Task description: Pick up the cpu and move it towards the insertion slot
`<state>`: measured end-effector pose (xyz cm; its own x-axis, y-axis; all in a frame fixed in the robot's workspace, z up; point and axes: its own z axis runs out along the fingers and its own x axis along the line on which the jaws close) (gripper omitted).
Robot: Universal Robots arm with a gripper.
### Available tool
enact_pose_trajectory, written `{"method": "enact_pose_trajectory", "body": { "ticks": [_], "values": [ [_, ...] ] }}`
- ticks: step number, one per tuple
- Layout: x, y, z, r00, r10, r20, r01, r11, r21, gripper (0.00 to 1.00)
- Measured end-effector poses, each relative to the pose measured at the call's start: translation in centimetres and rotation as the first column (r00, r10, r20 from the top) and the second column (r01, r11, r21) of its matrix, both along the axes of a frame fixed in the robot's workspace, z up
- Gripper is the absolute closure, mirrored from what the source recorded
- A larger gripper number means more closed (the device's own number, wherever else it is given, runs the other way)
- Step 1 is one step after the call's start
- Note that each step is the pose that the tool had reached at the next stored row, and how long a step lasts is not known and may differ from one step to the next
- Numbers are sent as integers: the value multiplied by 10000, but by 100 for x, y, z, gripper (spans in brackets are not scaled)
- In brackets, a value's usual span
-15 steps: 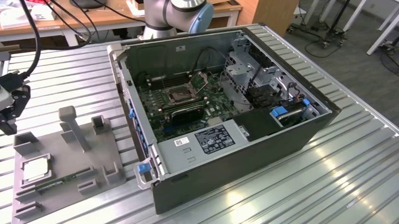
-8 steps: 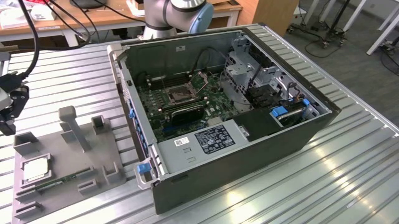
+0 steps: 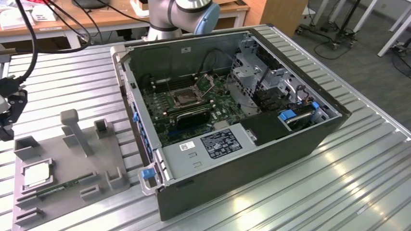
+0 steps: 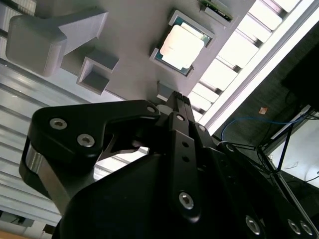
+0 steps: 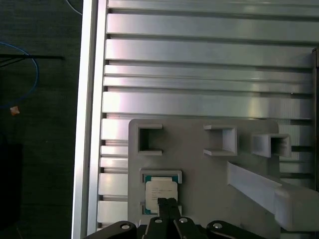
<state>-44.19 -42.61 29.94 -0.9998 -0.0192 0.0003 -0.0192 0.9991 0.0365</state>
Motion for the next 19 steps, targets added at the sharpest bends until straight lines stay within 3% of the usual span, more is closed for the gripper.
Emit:
{"method": "enact_pose_trajectory", "body": {
  "ticks": [19],
  "values": [
    [-3,-47,-213,10000,-1,-2,1,10000,-1,89]
  ]
}}
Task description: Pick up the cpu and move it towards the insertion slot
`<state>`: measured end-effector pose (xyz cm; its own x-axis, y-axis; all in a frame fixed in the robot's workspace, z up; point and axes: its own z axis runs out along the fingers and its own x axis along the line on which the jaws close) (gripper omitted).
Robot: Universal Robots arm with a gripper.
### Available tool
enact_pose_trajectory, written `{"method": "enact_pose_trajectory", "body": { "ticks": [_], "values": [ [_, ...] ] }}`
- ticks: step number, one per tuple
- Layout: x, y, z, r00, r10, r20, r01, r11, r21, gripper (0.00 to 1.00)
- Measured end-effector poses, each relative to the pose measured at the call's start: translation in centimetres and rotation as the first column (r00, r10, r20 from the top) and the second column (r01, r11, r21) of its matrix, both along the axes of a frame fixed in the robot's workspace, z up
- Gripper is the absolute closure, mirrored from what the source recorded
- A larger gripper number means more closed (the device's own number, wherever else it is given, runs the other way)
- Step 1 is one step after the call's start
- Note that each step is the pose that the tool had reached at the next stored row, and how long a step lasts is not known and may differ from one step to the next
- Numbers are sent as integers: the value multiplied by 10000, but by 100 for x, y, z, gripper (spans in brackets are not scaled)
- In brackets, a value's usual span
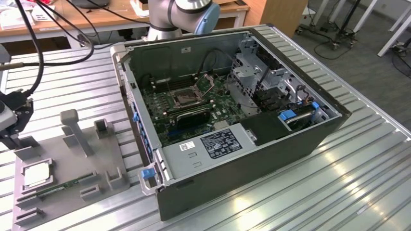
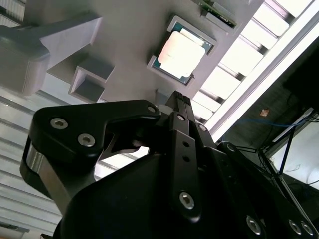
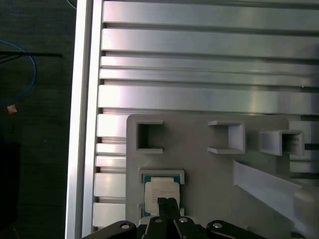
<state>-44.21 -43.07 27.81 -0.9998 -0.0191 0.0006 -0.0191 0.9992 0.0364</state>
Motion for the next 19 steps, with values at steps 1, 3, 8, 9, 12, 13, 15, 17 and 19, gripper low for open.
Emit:
{"method": "enact_pose_trajectory", "body": {
  "ticks": [1,3,8,9,12,13,15,17,19],
  "values": [
    [0,0,-12,10000,0,0,0,10000,1,89],
    [0,0,-28,10000,0,1,0,10000,1,89],
    [0,-1,-37,10000,0,1,0,10000,0,89],
    [0,-1,-37,10000,0,1,0,10000,1,89],
    [0,-7,-37,10000,0,1,0,10000,1,89],
    [0,-9,-37,10000,1,0,-1,10000,0,89],
    [0,-16,-37,10000,0,1,0,10000,0,89],
    [0,-24,-37,10000,0,0,0,10000,0,89],
    [0,-33,-38,10000,1,1,-1,10000,1,89]
  ]
}}
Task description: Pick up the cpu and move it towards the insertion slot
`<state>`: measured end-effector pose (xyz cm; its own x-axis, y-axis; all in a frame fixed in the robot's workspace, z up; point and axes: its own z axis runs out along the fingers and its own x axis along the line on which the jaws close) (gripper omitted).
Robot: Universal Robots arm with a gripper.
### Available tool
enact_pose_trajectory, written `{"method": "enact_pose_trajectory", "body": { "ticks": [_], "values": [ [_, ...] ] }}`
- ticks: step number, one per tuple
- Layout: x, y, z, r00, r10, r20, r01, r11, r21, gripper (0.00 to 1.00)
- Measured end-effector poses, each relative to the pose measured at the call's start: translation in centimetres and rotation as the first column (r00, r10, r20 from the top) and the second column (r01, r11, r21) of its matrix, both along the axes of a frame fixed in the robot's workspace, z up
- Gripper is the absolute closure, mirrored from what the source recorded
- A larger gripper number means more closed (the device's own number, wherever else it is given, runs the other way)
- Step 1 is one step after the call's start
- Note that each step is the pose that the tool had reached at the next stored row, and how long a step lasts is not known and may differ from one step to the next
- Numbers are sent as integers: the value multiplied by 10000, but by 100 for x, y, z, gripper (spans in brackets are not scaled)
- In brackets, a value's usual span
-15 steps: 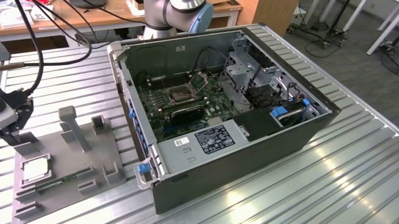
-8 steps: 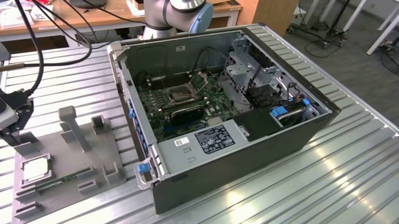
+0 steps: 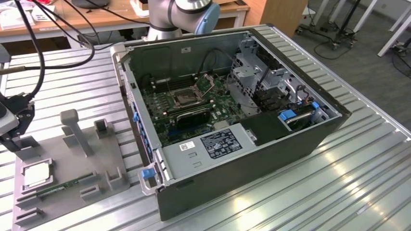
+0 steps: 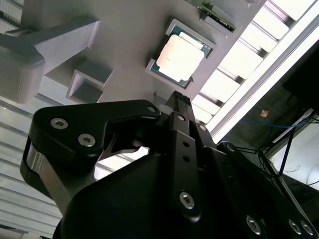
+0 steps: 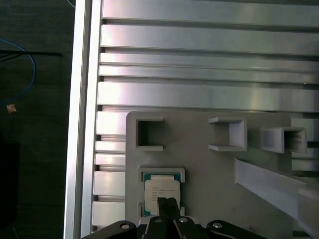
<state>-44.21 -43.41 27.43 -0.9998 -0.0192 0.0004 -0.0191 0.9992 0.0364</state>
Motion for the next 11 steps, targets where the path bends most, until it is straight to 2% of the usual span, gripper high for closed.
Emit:
{"method": "enact_pose_trajectory", "body": {
  "ticks": [6,11],
  "values": [
    [0,-19,0,10000,-1,-1,1,10000,-1,89],
    [0,-19,-10,10000,-1,-1,1,10000,-1,89]
  ]
}}
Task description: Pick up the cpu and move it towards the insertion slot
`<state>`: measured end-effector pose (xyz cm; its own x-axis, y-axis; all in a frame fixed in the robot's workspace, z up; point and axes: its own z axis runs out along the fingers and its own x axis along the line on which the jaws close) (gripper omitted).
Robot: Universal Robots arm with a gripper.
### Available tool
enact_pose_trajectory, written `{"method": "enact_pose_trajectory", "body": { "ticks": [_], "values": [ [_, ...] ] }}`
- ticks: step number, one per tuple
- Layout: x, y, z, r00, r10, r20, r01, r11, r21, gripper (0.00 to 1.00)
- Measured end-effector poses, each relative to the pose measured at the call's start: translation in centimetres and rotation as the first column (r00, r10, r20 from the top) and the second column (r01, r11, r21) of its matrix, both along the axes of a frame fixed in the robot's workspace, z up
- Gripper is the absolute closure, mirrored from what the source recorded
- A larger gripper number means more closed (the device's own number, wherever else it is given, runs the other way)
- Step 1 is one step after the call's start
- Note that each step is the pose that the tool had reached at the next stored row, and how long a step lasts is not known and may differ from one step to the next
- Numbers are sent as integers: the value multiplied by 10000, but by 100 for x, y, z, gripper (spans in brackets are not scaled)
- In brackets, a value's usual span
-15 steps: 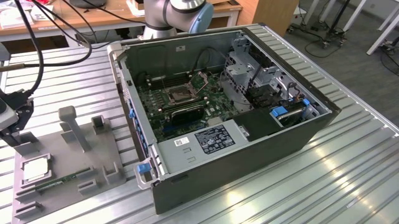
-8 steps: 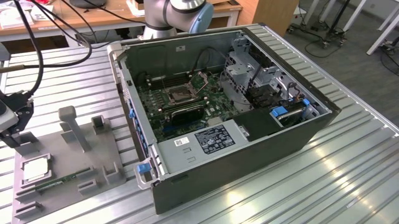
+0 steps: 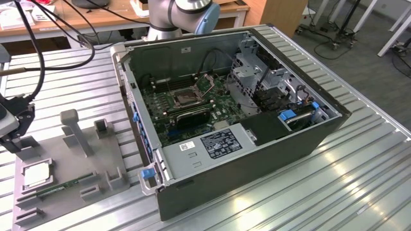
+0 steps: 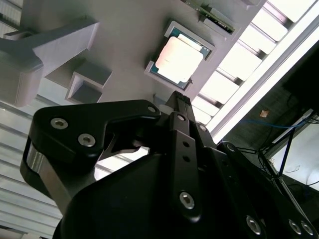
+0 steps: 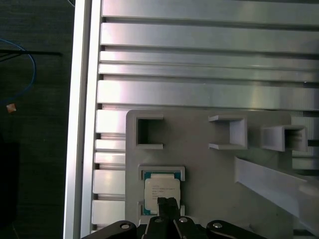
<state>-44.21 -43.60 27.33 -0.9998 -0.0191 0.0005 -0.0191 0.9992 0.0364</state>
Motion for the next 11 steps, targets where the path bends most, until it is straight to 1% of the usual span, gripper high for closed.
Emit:
{"method": "enact_pose_trajectory", "body": {
  "ticks": [11],
  "values": [
    [0,0,-33,10000,0,1,0,10000,1,89]
  ]
}}
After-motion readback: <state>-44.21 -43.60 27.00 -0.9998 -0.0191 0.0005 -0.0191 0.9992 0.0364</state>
